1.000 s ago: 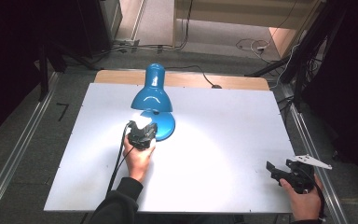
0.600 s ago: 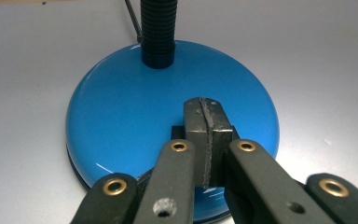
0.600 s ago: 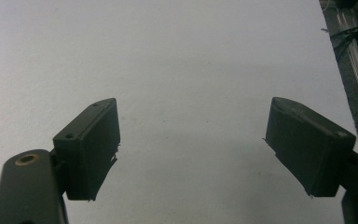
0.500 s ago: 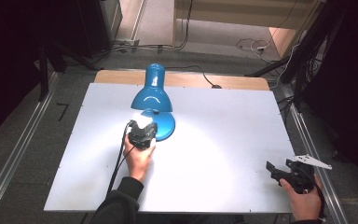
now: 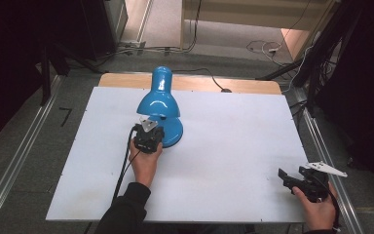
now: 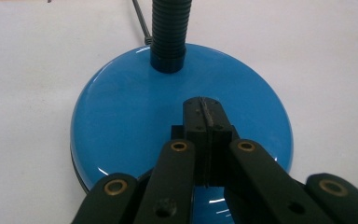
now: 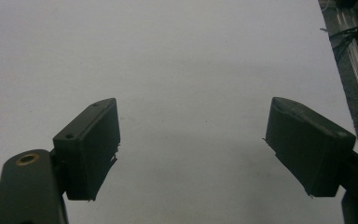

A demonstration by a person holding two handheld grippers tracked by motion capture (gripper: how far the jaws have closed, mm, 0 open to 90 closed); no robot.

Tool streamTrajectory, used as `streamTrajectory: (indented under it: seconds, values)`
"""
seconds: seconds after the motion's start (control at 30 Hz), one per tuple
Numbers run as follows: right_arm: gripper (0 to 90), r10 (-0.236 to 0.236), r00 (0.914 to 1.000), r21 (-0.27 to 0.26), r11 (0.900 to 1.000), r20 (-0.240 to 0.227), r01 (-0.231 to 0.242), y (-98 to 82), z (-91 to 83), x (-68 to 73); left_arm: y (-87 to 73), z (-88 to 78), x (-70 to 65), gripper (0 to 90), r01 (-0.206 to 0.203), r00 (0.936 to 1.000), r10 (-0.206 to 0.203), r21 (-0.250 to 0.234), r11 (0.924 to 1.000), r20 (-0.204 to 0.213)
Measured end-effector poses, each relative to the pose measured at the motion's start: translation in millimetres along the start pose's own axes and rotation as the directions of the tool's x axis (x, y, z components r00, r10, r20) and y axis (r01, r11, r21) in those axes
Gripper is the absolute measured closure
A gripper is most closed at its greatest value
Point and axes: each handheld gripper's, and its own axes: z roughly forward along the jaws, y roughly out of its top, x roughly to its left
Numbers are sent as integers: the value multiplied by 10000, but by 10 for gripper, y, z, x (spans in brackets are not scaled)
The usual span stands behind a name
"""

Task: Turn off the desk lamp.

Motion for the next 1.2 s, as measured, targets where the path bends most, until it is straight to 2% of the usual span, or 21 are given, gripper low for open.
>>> streamTrajectory:
  seconds: [0.1, 0.17, 0.33, 0.53, 0.57, 0.63, 0.7, 0.8, 0.93, 1.07, 1.2]
  values:
    - [163, -3, 10000, 18, 10000, 22, 3, 1, 2, 2, 2, 10, 22, 900, 225, 9997, -225, -33, 9997, 69]
    - [163, 19, 10000, -2, 10000, 15, -19, 1, 1, -1, 4, 2, 23, 900, 111, 9999, -111, -38, 9999, -67]
    - [163, 60, 10000, 59, 10000, 21, -60, 0, 7, -7, 32, -41, 33, 900, 174, 9998, -174, -323, 9993, 26]
    - [163, 39, 10000, 49, 10000, 41, -39, 1, 3, 0, 37, -73, 51, 900, 202, 9997, -199, -345, 9992, 116]
    - [163, 22, 10000, 73, 10000, 42, -22, 0, 4, -3, 44, -85, 51, 866, 228, 9996, -221, -381, 9990, 184]
    - [163, 26, 10000, 76, 10000, 36, -27, 0, 4, -3, 52, -102, 47, 855, 237, 9993, -225, -401, 9989, 309]
    - [163, 44, 10000, 67, 10000, 41, -44, 0, 3, 1, 53, -117, 45, 843, 212, 9993, -200, -388, 9990, 303]
    - [163, 39, 10000, 68, 10000, 48, -40, -1, 3, 0, 53, -137, 54, 778, 230, 9991, -214, -418, 9989, 379]
    - [163, 47, 10000, 48, 10000, 45, -47, -2, 2, -1, 59, -196, 43, 763, 99, 9984, -71, -508, 9987, 560]
    - [163, 15, 10000, 60, 10000, 49, -15, -6, 2, -3, 60, -237, 38, 648, 81, 9974, -49, -439, 9990, 725]
    - [163, 25, 10000, 62, 10000, 35, -25, -10, -7, -4, 13, -276, 88, 537, 190, 9964, -155, -407, 9990, 837]
